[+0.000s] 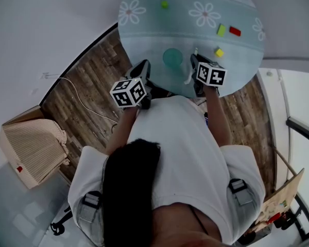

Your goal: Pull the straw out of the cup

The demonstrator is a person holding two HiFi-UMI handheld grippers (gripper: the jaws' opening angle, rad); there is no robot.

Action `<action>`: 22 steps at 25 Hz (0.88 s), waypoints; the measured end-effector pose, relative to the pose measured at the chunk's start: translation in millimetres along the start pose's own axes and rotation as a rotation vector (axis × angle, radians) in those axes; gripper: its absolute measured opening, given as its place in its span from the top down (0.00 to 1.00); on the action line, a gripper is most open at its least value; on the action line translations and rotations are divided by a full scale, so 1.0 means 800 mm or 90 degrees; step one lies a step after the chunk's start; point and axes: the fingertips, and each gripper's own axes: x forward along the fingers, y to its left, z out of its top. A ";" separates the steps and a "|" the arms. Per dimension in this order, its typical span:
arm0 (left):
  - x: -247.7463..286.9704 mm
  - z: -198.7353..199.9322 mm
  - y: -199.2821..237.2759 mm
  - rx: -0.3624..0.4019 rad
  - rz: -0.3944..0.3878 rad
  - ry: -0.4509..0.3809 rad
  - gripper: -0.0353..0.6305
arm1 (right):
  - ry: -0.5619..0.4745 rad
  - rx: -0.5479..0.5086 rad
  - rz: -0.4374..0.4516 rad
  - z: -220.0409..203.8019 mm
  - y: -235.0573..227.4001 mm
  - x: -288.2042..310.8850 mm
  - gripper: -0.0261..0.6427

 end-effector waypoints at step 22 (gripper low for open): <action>-0.005 0.001 0.027 -0.019 0.011 0.004 0.93 | 0.071 -0.052 -0.066 -0.045 -0.008 0.025 0.87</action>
